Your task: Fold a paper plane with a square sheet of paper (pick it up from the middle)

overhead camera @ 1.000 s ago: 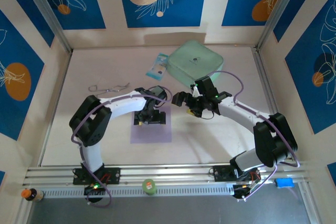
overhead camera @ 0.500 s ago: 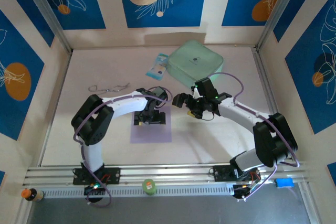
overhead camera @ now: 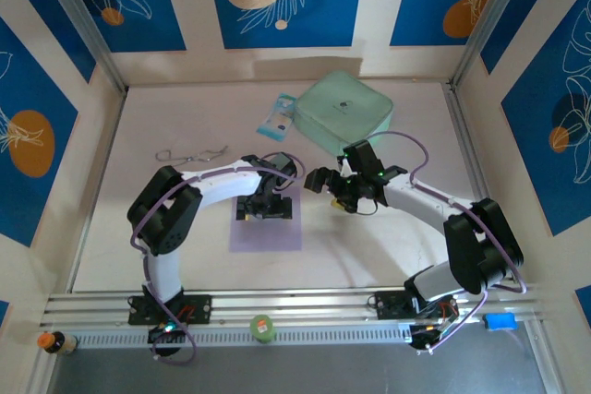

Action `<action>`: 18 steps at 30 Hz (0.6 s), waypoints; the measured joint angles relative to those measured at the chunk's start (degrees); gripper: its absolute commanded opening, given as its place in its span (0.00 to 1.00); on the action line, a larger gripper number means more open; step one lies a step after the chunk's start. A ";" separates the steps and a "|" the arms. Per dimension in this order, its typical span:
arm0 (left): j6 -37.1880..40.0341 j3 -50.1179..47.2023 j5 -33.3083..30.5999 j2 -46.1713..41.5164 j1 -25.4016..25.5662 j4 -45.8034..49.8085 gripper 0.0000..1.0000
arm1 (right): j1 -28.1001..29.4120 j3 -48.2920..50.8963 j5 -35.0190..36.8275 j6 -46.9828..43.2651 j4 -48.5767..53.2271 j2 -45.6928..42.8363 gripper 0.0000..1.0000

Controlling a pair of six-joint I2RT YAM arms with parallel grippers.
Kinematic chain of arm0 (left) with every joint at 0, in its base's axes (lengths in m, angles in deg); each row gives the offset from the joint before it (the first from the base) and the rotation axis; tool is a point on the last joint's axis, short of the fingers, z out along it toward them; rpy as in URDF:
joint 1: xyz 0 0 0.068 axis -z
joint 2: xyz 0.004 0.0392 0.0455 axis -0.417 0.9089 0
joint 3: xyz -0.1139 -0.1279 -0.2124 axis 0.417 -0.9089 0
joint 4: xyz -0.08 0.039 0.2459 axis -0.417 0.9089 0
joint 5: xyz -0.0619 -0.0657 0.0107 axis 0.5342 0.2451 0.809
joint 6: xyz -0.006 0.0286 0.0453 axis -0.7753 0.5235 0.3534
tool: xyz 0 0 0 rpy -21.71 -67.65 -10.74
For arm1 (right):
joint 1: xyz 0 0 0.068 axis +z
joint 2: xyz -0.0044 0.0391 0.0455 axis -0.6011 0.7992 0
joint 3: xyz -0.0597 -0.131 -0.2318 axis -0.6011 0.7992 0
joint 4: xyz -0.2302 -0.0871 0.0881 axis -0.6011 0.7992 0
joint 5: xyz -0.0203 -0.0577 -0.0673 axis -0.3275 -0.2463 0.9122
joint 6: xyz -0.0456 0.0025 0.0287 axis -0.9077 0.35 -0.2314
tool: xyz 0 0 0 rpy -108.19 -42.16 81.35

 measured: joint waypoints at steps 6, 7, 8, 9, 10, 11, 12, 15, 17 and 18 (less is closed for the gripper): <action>-0.02 0.00 0.00 0.04 0.04 -0.09 0.99 | -0.02 0.92 0.09 0.02 -0.11 -0.11 1.00; -0.02 0.00 0.00 0.04 0.04 -0.11 0.99 | -0.02 1.07 0.09 0.02 -0.17 -0.11 1.00; -0.02 0.00 0.00 0.07 0.04 -0.11 0.99 | -0.02 1.11 0.09 0.02 -0.13 -0.11 1.00; -0.02 0.00 0.00 0.07 0.04 -0.11 0.98 | -0.02 1.14 0.11 0.02 -0.11 -0.11 1.00; -0.02 0.00 0.00 0.07 0.04 -0.11 0.98 | -0.02 1.14 0.11 0.02 -0.17 -0.13 1.00; -0.02 0.00 0.00 0.07 0.04 -0.11 0.98 | -0.02 1.14 0.15 0.02 -0.20 -0.13 1.00; -0.02 -0.02 0.00 0.07 0.04 -0.11 0.97 | -0.02 1.14 0.24 0.02 -0.20 -0.15 1.00; -0.02 -0.04 0.00 0.07 0.07 -0.26 0.97 | -0.07 1.20 0.28 0.02 -0.22 -0.15 1.00; -0.02 -0.11 0.00 0.07 0.11 -0.44 0.97 | -0.07 1.42 0.31 0.20 -0.37 -0.15 1.00; -0.02 -0.11 0.00 0.07 0.13 -0.50 0.96 | -0.07 1.57 0.42 0.28 -0.44 -0.15 1.00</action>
